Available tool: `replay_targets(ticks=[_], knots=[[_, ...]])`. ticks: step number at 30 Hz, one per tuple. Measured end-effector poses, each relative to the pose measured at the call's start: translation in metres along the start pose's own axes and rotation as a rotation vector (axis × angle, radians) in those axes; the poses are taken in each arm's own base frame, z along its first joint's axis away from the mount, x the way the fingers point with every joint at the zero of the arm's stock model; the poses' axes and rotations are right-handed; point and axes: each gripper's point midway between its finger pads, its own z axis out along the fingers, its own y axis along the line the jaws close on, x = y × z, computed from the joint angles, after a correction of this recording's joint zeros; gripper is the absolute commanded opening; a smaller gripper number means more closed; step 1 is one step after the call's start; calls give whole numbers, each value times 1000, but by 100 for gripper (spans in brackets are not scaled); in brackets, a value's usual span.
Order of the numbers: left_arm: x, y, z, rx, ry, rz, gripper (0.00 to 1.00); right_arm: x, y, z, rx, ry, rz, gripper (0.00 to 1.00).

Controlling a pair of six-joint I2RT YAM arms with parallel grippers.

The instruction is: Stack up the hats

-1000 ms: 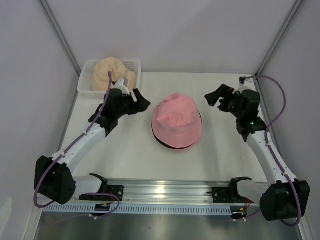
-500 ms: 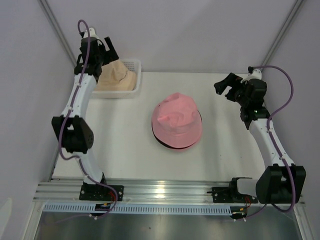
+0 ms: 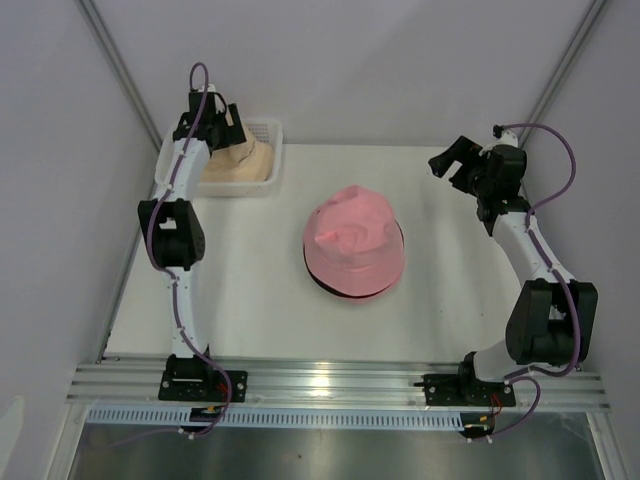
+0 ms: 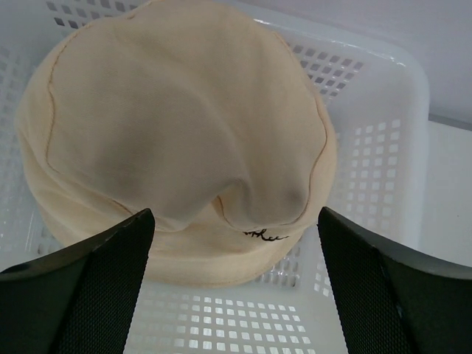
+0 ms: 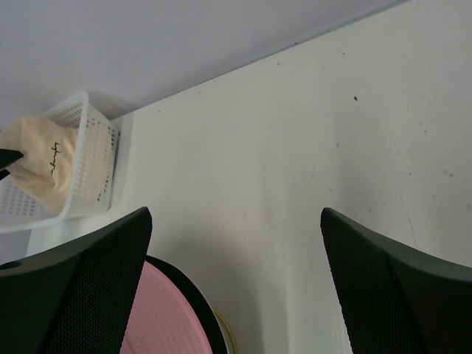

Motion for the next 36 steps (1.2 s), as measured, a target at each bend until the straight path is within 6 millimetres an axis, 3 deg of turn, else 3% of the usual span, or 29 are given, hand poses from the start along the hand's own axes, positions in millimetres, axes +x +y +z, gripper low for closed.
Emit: replay_targets(ticks=[13, 16, 17, 19, 20, 21, 22, 31, 36], knots=[[3, -5, 18, 30, -19, -1, 79, 5, -3, 14, -22, 27, 25, 99], [2, -10, 23, 55, -31, -7, 63, 1, 0, 16, -38, 19, 30, 99], [1, -11, 25, 63, -37, -11, 49, 0, 2, 17, -47, 15, 34, 99], [-1, -15, 27, 78, -46, -22, 31, -2, 4, 20, -60, 11, 39, 100], [-3, -16, 28, 82, -51, -24, 14, -1, 4, 22, -65, 13, 42, 100], [-3, -16, 29, 83, -53, -30, 3, -1, 4, 23, -68, 15, 45, 99], [-4, -16, 29, 84, -55, -28, 1, 1, 4, 24, -71, 19, 50, 99], [-8, -18, 25, 94, -70, -29, 1, 3, 5, 27, -86, 35, 70, 99], [-24, -24, -13, 127, -92, -27, 1, -4, 12, 18, -101, 14, 72, 99]])
